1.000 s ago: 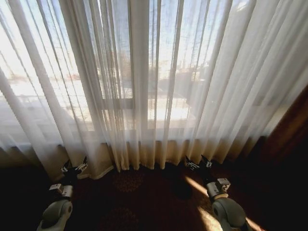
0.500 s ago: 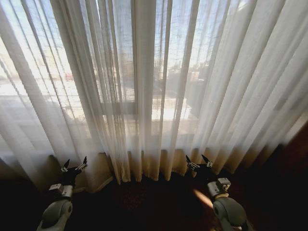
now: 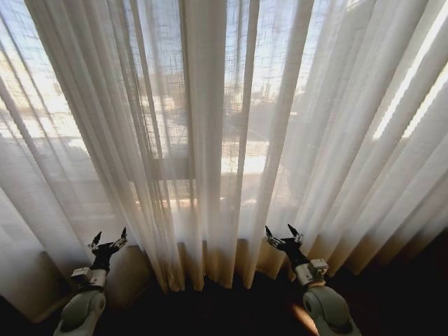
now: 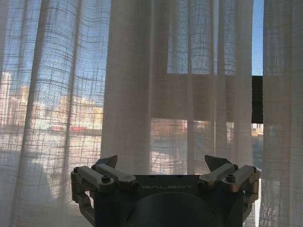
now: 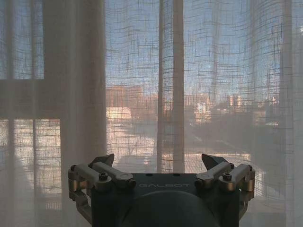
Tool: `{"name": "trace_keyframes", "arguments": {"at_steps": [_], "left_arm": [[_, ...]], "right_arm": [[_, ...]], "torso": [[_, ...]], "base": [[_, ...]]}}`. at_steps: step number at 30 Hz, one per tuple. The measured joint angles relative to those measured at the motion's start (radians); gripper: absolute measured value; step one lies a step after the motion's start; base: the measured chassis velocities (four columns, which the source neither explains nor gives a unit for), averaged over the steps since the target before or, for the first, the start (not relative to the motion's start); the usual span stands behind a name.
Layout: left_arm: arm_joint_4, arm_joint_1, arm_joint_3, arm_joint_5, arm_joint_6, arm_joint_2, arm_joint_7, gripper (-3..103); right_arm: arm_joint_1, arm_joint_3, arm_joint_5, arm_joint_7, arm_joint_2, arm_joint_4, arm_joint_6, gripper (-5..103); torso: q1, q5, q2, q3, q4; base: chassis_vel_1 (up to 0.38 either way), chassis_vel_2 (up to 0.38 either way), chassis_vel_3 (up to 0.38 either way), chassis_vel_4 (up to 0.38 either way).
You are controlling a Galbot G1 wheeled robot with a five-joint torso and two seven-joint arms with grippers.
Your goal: Open the curtains by pulling them apart, changing their state from closed to fully open.
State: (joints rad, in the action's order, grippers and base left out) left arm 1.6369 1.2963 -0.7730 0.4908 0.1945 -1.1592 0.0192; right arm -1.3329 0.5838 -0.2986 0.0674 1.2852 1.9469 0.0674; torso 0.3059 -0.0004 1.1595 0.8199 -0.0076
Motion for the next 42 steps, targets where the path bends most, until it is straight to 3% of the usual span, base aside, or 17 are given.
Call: {"name": "trace_keyframes", "arguments": {"at_steps": [14, 23, 34, 42], "left_arm": [[0.000, 0.000, 0.000, 0.000, 0.000, 0.000, 0.000, 100], [0.000, 0.000, 0.000, 0.000, 0.000, 0.000, 0.000, 100], [0.000, 0.000, 0.000, 0.000, 0.000, 0.000, 0.000, 100], [0.000, 0.000, 0.000, 0.000, 0.000, 0.000, 0.000, 100]], "right_arm": [[0.098, -0.085, 0.023, 0.028, 0.010, -0.118, -0.043, 100], [0.170, -0.118, 0.026, -0.015, 0.006, -0.190, -0.090, 100], [0.268, -0.159, 0.047, -0.087, -0.034, -0.275, -0.068, 100], [0.363, -0.192, 0.038, -0.129, -0.024, -0.372, -0.065, 100]], "torso": [[0.000, 0.0003, 0.000, 0.000, -0.0002], [0.000, 0.0004, 0.000, 0.000, -0.0001], [-0.001, 0.0004, 0.001, 0.000, 0.0000], [0.000, 0.0004, 0.000, 0.000, -0.0001]], "base": [[0.008, 0.000, -0.005, 0.010], [-0.105, 0.118, 0.105, -0.127], [-0.027, 0.025, 0.026, -0.024], [0.000, 0.000, 0.000, 0.000]]}}
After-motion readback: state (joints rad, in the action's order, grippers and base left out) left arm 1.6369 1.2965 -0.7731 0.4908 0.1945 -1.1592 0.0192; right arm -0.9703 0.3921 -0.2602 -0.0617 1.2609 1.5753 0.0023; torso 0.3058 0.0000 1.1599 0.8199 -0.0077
